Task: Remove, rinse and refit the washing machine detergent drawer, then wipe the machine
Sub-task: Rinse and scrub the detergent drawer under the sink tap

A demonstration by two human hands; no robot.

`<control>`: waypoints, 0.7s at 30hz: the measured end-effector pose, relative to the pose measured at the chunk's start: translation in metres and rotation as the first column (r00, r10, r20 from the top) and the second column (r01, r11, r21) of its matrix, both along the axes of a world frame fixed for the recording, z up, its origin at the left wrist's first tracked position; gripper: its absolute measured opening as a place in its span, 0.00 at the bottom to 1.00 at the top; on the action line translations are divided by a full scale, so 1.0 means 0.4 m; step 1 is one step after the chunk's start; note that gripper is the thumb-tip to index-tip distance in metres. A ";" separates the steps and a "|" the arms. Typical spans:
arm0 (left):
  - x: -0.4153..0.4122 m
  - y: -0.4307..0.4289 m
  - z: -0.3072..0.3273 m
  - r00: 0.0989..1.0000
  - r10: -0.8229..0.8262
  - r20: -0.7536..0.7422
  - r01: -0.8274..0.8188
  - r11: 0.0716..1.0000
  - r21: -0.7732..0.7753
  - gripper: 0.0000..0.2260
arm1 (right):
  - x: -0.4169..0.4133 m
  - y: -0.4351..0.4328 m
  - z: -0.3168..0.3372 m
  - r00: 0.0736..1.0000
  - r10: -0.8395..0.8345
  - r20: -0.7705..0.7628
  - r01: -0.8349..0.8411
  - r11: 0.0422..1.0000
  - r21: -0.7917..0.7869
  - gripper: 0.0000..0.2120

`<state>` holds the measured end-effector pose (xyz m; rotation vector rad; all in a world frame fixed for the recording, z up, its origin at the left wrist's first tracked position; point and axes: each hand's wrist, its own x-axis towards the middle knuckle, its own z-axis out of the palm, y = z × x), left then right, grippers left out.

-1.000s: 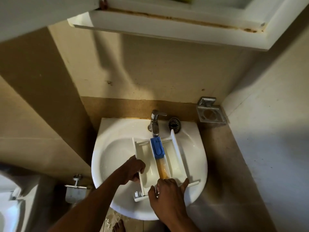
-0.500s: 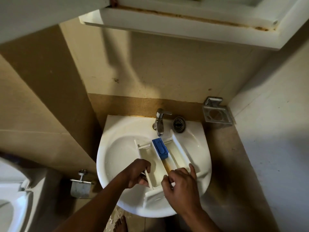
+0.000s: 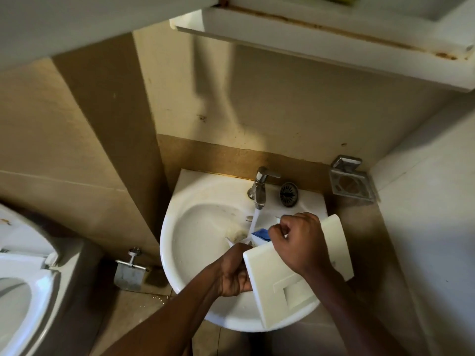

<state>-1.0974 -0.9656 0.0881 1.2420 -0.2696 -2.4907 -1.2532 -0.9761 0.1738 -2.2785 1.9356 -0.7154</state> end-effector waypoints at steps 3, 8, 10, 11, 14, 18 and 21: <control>0.010 -0.008 0.002 0.999 -0.037 0.015 0.037 0.999 0.002 0.14 | 0.005 0.014 0.004 1.000 -0.006 0.007 0.006 1.000 0.008 0.16; 0.056 -0.061 0.052 0.941 -0.145 0.306 0.189 0.975 -0.119 0.06 | 0.025 0.100 -0.022 0.995 -0.054 0.078 0.052 0.998 0.025 0.16; 0.076 -0.079 0.056 0.889 -0.192 0.415 0.280 0.947 -0.161 0.04 | 0.044 0.142 -0.051 0.991 -0.084 0.103 0.073 0.992 0.103 0.16; 0.084 -0.085 0.054 0.864 -0.215 0.454 0.328 0.927 -0.184 0.04 | 0.056 0.162 -0.071 0.990 -0.093 0.106 0.077 0.986 0.146 0.16; 0.096 -0.103 0.055 0.811 -0.235 0.535 0.433 0.856 -0.281 0.18 | 0.095 0.213 -0.120 0.992 -0.085 0.097 0.059 0.968 0.243 0.17; 0.074 -0.112 0.075 0.757 -0.202 0.621 0.527 0.751 -0.398 0.24 | 0.134 0.236 -0.153 0.999 -0.038 -0.003 0.037 0.940 0.339 0.14; 0.060 -0.111 0.077 0.734 -0.128 0.667 0.540 0.707 -0.458 0.25 | 0.132 0.221 -0.193 0.995 -0.042 -0.090 0.078 0.893 0.443 0.12</control>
